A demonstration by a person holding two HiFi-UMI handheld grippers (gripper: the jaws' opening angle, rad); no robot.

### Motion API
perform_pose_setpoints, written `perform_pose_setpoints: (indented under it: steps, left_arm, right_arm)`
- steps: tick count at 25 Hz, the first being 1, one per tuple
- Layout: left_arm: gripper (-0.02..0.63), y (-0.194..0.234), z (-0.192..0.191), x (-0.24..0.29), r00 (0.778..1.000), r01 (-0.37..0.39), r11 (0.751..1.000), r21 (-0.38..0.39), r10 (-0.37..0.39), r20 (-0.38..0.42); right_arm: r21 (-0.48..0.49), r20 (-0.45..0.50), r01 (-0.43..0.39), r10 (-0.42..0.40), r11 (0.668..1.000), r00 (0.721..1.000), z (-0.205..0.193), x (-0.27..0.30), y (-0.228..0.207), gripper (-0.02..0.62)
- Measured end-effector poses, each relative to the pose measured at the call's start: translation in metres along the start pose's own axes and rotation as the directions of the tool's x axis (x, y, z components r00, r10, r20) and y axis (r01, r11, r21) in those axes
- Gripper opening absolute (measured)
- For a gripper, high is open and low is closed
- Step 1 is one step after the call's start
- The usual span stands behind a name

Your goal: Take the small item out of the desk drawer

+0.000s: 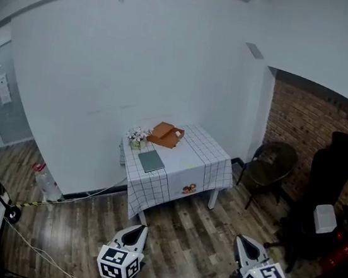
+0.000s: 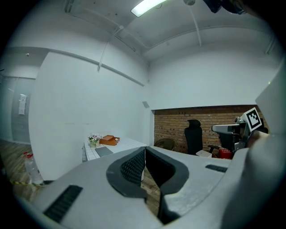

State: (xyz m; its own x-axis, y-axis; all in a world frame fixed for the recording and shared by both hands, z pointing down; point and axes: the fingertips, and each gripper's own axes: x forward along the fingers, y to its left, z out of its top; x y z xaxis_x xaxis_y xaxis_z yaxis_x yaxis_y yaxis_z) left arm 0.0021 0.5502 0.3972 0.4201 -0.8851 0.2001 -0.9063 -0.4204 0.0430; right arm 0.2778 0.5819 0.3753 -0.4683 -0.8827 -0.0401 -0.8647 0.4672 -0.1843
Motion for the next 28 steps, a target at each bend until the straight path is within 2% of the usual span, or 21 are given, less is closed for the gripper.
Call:
perform_pose_setpoints:
  steps: [5, 11, 17, 22, 28]
  left_arm:
    - [0.012, -0.019, -0.017, -0.006, 1.0, -0.03, 1.0, -0.008, 0.03, -0.001]
    - [0.012, -0.013, -0.038, -0.001, 0.997, -0.061, 0.997, -0.045, 0.059, -0.043]
    - [0.012, 0.001, -0.037, 0.037, 0.999, -0.03, 0.998, -0.048, 0.027, -0.044]
    - [0.012, 0.041, -0.036, 0.088, 0.999, -0.002, 0.998, -0.059, -0.001, -0.048]
    - [0.012, 0.118, -0.02, 0.166, 0.998, 0.03, 0.998, -0.046, -0.032, -0.047]
  right_arm:
    - [-0.035, -0.006, -0.034, 0.033, 0.999, 0.999, -0.004, 0.002, 0.0, -0.005]
    - [0.004, -0.048, -0.114, 0.114, 0.993, 0.992, -0.02, 0.013, 0.019, -0.005]
    - [0.041, -0.093, -0.109, 0.112, 0.993, 0.989, -0.039, 0.039, 0.008, -0.005]
    - [0.043, -0.126, -0.109, 0.114, 0.993, 0.986, -0.053, 0.098, -0.002, -0.005]
    - [0.047, -0.149, -0.11, 0.116, 0.993, 0.982, -0.067, 0.21, -0.013, -0.005]
